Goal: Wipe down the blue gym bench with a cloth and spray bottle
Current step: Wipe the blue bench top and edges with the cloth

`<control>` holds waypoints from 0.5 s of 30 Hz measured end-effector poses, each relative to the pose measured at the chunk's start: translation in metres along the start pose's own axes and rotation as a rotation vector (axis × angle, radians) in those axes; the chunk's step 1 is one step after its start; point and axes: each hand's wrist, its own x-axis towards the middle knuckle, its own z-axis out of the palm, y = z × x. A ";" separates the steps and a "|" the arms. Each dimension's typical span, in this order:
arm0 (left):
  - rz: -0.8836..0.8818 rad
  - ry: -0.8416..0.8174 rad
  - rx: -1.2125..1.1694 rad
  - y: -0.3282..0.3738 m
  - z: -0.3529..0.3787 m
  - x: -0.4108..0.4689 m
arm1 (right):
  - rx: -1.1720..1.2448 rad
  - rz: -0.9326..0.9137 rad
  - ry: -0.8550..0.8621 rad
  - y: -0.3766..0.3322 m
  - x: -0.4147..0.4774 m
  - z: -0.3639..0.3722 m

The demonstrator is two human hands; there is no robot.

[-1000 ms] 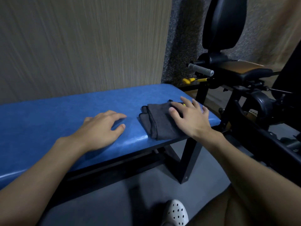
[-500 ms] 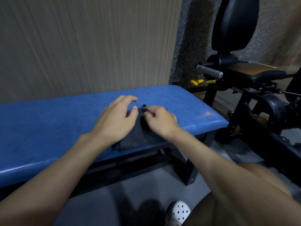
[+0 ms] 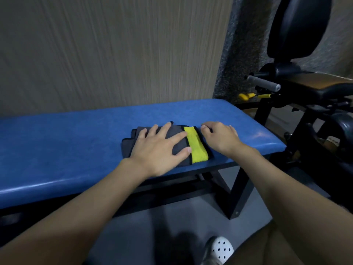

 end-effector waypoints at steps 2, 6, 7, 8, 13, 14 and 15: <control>-0.024 0.002 0.012 -0.017 0.000 -0.012 | -0.030 -0.073 -0.057 -0.005 0.002 0.010; -0.047 0.038 0.045 -0.054 -0.003 -0.038 | -0.104 -0.156 -0.101 -0.022 0.000 0.024; -0.058 0.034 0.049 -0.063 -0.006 -0.046 | -0.103 -0.188 -0.098 -0.027 -0.001 0.027; -0.079 0.029 0.049 -0.069 -0.007 -0.051 | -0.097 -0.212 -0.096 -0.032 -0.003 0.028; -0.361 0.009 -0.043 -0.053 -0.009 -0.047 | -0.086 -0.264 -0.123 -0.054 -0.004 0.040; -0.378 0.009 -0.028 -0.049 -0.006 -0.045 | -0.092 -0.272 -0.132 -0.058 -0.004 0.043; -0.379 0.013 -0.008 -0.049 -0.003 -0.045 | -0.095 -0.286 -0.140 -0.062 -0.003 0.046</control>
